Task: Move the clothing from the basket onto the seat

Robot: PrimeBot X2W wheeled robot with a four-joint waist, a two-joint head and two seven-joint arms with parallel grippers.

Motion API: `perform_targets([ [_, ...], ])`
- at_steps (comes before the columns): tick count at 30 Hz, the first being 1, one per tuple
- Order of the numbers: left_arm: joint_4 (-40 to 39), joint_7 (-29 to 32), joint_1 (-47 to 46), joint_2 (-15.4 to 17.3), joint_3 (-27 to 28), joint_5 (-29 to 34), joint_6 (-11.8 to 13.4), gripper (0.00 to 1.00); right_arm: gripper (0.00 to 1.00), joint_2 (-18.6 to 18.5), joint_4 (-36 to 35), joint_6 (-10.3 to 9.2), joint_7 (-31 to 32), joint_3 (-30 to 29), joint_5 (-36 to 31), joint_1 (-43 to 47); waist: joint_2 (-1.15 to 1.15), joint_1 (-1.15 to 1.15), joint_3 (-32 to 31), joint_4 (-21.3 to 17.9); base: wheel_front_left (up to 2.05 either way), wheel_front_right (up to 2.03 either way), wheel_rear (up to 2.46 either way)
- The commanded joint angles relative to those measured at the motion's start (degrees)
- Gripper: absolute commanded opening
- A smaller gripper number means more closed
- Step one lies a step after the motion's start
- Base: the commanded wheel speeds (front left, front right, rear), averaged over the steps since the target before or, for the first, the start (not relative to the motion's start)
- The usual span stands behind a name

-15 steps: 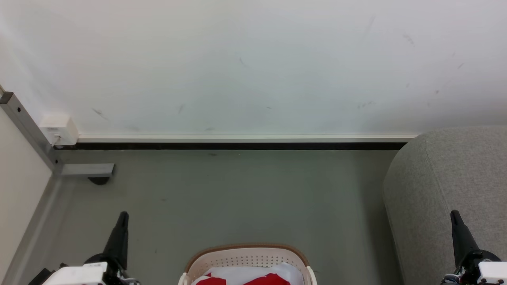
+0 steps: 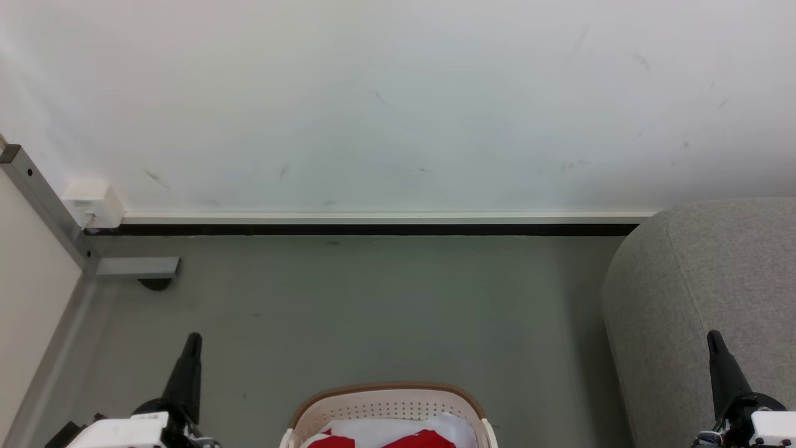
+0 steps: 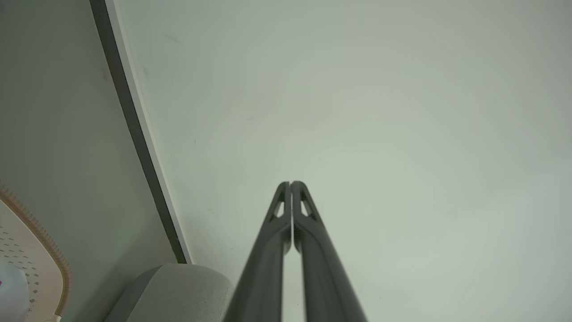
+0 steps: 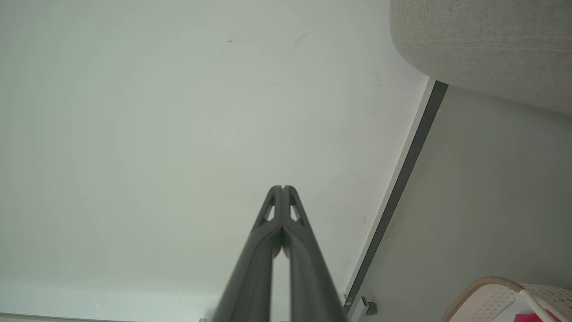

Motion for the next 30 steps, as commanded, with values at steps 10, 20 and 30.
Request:
perform_targets([
  [10, -0.03, 0.14, -0.46, 0.05, 0.05, -0.39, -0.11, 0.00, 0.00, 0.00, 0.13, -0.13, 0.11, -0.16, -0.27, -0.71, 0.00, 0.00, 0.00, 0.00, 0.00, 0.00, 0.00],
  [20, -0.03, 0.14, -0.46, 0.05, 0.04, -0.39, -0.10, 0.00, 0.00, 0.00, 0.13, -0.13, 0.11, -0.16, -0.27, -0.71, 0.00, 0.00, 0.00, 0.00, 0.00, 0.00, 0.00],
  [30, -0.03, 0.13, -0.46, 0.05, 0.04, -0.39, -0.10, 0.00, 0.00, 0.00, 0.13, -0.13, 0.11, -0.16, -0.26, -0.71, 0.00, 0.00, 0.00, 0.00, 0.00, 0.00, 0.00],
])
